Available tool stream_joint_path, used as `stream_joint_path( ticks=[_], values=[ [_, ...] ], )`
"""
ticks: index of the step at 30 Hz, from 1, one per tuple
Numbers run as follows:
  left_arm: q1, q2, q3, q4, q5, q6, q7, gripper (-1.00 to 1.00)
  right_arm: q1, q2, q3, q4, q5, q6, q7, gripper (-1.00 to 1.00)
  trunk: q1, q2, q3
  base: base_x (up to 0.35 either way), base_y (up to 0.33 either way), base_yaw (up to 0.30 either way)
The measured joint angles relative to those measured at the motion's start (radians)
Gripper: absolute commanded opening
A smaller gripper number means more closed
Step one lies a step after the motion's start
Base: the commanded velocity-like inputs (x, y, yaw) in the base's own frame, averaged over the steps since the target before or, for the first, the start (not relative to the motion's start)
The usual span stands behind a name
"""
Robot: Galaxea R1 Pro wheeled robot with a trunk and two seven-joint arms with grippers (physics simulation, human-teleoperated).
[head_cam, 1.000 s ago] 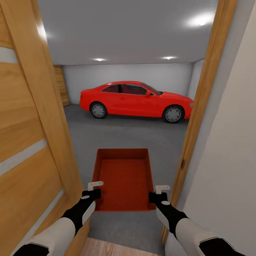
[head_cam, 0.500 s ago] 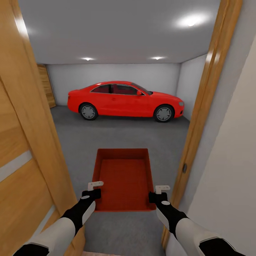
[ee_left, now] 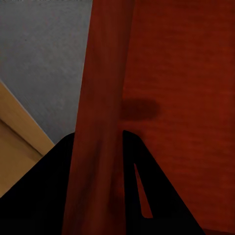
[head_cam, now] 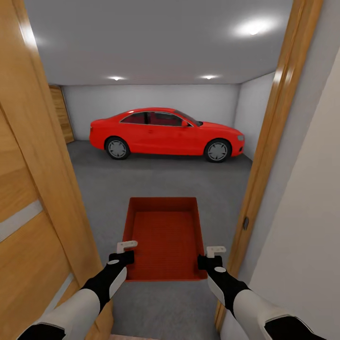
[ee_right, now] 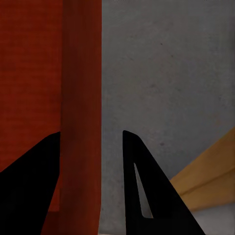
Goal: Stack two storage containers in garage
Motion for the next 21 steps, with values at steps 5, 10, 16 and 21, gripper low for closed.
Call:
stream_joint_path(
  ticks=[5,10,16,21],
  values=[
    [0.0,0.0,0.001,0.0,-0.001,0.001,0.0,-1.0,0.0,0.0,0.001,0.0,-0.001,0.001,0.0,-1.0,0.0,0.0,0.0,0.0,0.0,-0.009],
    [0.0,0.0,0.001,0.0,-0.001,0.001,-0.001,-1.0,0.0,0.0,0.0,0.0,-0.001,0.0,0.0,-1.0,0.0,0.0,0.0,0.0,0.0,-0.126],
    [0.0,0.0,0.001,0.0,-0.001,0.001,0.0,-1.0,0.0,0.0,0.0,0.0,-0.001,0.0,0.0,-1.0,0.0,0.0,0.0,0.0,0.0,-0.095],
    [0.0,0.0,0.001,0.0,-0.001,0.0,0.0,-1.0,0.0,0.0,0.001,0.0,-0.001,0.0,0.0,-1.0,0.0,0.0,0.0,0.0,0.0,-0.008]
  ],
)
